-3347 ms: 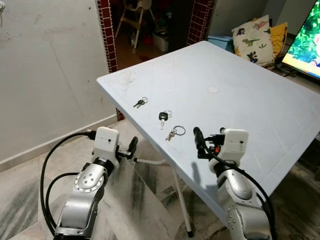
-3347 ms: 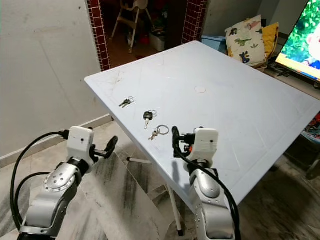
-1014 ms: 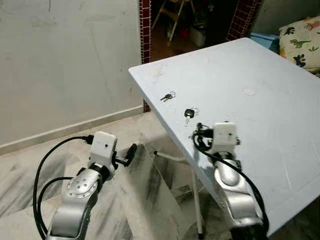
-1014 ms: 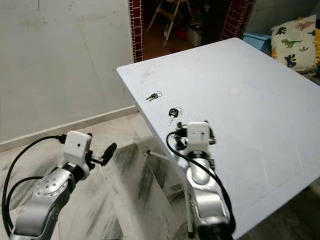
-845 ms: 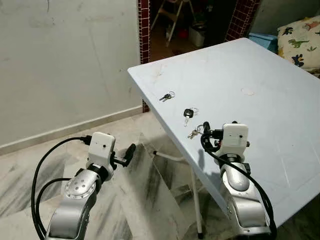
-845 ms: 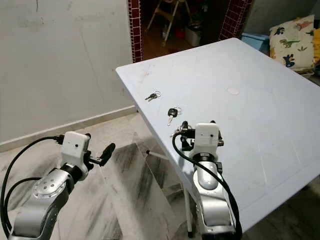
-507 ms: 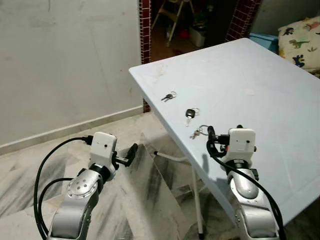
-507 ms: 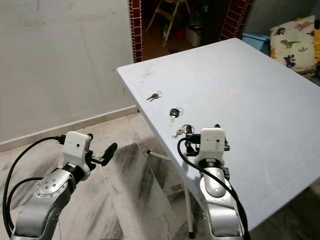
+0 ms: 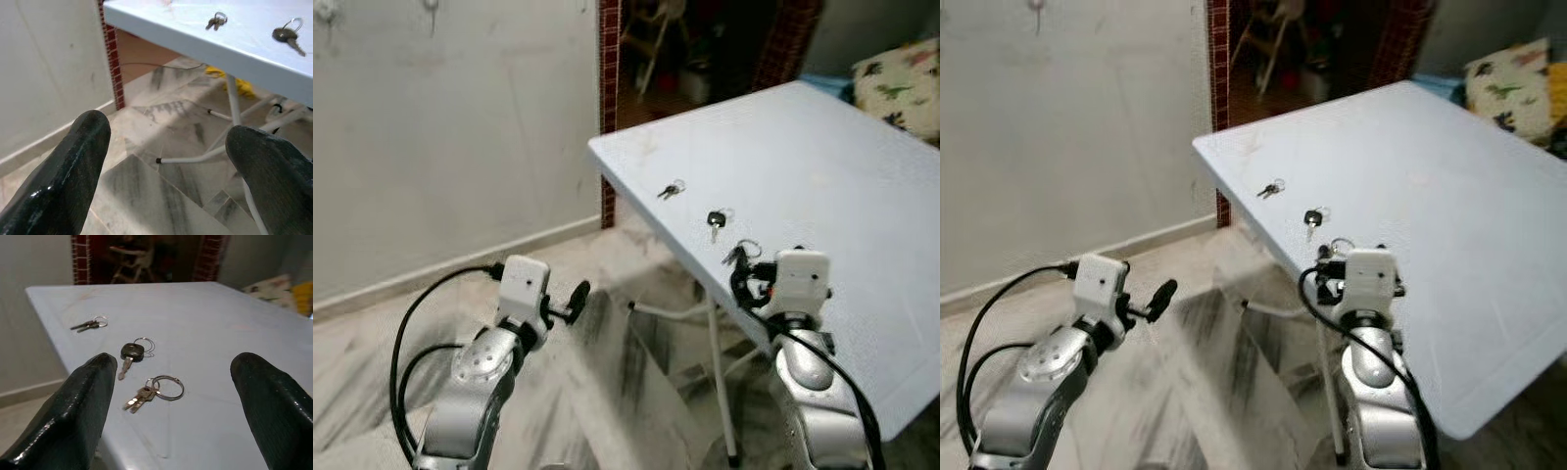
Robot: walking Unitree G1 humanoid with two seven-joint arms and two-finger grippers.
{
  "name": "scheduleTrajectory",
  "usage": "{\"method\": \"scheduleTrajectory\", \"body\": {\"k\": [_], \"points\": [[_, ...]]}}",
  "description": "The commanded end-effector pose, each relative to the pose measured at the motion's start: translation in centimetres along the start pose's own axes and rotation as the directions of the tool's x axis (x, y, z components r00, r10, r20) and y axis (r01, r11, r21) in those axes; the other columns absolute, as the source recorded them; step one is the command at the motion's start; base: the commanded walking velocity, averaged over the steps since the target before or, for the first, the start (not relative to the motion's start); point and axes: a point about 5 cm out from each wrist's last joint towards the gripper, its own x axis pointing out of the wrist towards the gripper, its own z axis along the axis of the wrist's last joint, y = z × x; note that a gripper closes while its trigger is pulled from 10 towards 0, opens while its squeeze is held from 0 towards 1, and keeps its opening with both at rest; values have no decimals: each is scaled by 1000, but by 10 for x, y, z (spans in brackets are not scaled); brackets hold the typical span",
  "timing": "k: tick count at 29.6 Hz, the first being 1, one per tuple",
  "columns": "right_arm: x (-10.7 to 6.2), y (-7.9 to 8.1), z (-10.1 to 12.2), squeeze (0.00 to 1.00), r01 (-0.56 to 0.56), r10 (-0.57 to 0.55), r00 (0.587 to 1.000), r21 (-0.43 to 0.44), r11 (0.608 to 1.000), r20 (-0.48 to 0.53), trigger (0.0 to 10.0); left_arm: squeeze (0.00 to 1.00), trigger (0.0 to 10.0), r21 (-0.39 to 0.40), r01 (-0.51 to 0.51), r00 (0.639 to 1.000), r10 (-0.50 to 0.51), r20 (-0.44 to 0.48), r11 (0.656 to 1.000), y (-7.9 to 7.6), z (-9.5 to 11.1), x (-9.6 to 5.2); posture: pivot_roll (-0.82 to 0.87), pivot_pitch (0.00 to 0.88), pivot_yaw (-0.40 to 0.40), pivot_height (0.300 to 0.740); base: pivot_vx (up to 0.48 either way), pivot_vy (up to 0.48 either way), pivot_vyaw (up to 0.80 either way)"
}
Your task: Hang keys on a hook
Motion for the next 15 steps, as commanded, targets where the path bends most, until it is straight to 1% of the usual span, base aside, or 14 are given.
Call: {"method": "scheduleTrajectory", "body": {"k": [1, 4, 7, 11, 15], "points": [[1, 7, 8, 0, -13, 13, 1000, 15, 1000, 20, 10000, 0, 10000, 12, -16, 1000, 16, 1, 1000, 6, 1, -1, 98, 43, -41, 740, 0, 0, 0], [2, 6, 9, 0, -2, 2, 1000, 19, 1000, 19, 10000, 0, 10000, 27, -8, 1000, 8, 20, 1000, 5, 4, 2, 98, 40, -41, 740, 0, 0, 0], [3, 6, 9, 0, 4, -4, 1000, 22, 1000, 10, 10000, 0, 10000, 17, -14, 999, 13, 36, 1000, 5, 8, 4, 100, 37, -43, 740, 0, 0, 0], [5, 7, 9, 0, 1, -1, 1000, 22, 1000, 9, 10000, 0, 10000, 2, -28, 998, 28, 48, 1000, 6, 12, 10, 101, 33, -45, 740, 0, 0, -800], [7, 7, 11, 0, -3, 2, 1000, 20, 1000, 13, 10000, 0, 10000, -11, -16, 998, 17, 65, 1000, 2, 16, 15, 97, 28, -51, 740, 0, 0, -800]]}}
